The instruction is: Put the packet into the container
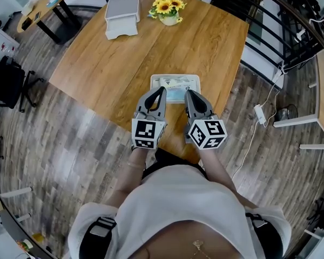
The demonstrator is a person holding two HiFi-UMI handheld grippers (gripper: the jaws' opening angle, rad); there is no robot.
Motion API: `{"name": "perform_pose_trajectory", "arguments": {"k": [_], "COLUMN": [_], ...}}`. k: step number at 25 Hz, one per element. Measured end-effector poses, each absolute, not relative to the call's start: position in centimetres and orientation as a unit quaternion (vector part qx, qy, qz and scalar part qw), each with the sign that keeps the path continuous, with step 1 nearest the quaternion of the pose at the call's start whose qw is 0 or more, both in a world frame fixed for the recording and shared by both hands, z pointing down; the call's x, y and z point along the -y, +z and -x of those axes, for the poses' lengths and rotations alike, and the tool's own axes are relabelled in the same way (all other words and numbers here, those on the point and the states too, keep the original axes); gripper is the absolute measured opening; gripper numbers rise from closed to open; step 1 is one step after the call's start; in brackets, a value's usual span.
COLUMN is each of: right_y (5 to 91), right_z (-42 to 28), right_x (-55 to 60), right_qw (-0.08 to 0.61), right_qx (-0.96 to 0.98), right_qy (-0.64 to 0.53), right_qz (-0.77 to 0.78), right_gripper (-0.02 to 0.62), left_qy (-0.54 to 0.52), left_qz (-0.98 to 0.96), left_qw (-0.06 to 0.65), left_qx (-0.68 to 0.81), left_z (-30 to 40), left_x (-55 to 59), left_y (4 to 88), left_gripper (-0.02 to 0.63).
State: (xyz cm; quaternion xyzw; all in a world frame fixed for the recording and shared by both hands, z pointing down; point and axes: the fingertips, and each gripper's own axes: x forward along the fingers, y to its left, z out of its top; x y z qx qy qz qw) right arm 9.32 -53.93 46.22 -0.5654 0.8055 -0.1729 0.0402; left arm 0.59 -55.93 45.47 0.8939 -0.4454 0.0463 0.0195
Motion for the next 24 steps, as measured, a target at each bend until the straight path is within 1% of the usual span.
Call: {"name": "perform_pose_trajectory", "arguments": {"k": [10,24], "right_y": [46.3,45.8], "right_z": [-9.4,-9.2], "right_x": [54.3,55.3], "right_qw": [0.022,0.010], "right_qx": [-0.804,-0.809], "right_qy": [-0.162,-0.154], "right_qz": [0.572,0.567], "right_gripper": [0.011,0.011], "left_qy": [0.058,0.073], "left_qz": [-0.890,-0.894], "left_qw": [0.024,0.032], "left_qx": [0.451,0.441], "left_z": [0.9,0.9], "left_x": [56.9,56.8], "left_y": [46.0,47.0], "left_gripper": [0.007,0.008]}}
